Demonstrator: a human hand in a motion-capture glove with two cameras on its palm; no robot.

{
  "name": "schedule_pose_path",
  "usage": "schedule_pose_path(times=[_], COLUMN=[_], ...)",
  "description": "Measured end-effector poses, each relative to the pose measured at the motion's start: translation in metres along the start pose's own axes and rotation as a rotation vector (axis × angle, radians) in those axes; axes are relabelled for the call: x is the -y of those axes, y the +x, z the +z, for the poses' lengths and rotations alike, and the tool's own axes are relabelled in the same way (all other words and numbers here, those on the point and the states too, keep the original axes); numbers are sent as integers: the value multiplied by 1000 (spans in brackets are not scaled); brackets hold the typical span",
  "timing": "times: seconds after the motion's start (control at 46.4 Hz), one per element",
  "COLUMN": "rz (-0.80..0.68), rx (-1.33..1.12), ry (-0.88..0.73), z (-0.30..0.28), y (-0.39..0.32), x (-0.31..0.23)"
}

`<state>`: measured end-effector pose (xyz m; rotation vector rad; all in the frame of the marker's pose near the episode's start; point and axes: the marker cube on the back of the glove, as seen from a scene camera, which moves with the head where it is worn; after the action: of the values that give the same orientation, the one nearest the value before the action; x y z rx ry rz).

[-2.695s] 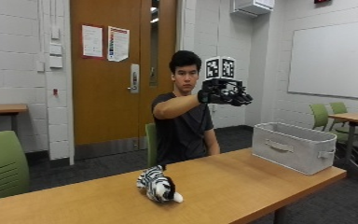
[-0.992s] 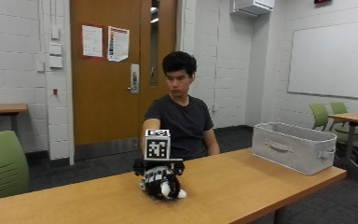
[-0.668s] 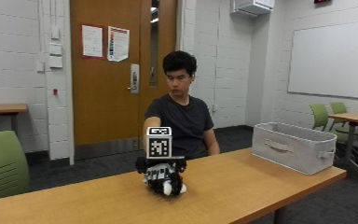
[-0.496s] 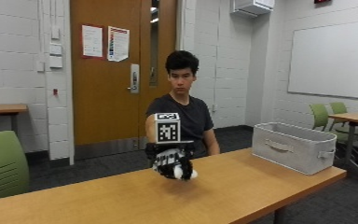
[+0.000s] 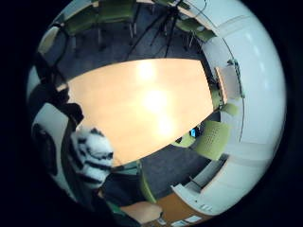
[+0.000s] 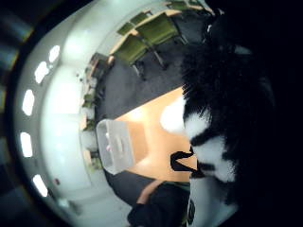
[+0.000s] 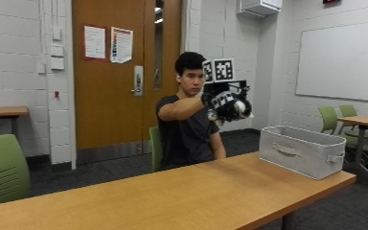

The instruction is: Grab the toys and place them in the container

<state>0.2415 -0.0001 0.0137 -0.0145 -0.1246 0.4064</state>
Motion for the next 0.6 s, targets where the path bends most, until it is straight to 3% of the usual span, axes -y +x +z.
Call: schedule_pose_path(times=[0.259,0.604], rz=[-287,-620], rx=[43,92], ry=[80,42], z=[-47,-18], y=[-147,-353], x=[-21,-106])
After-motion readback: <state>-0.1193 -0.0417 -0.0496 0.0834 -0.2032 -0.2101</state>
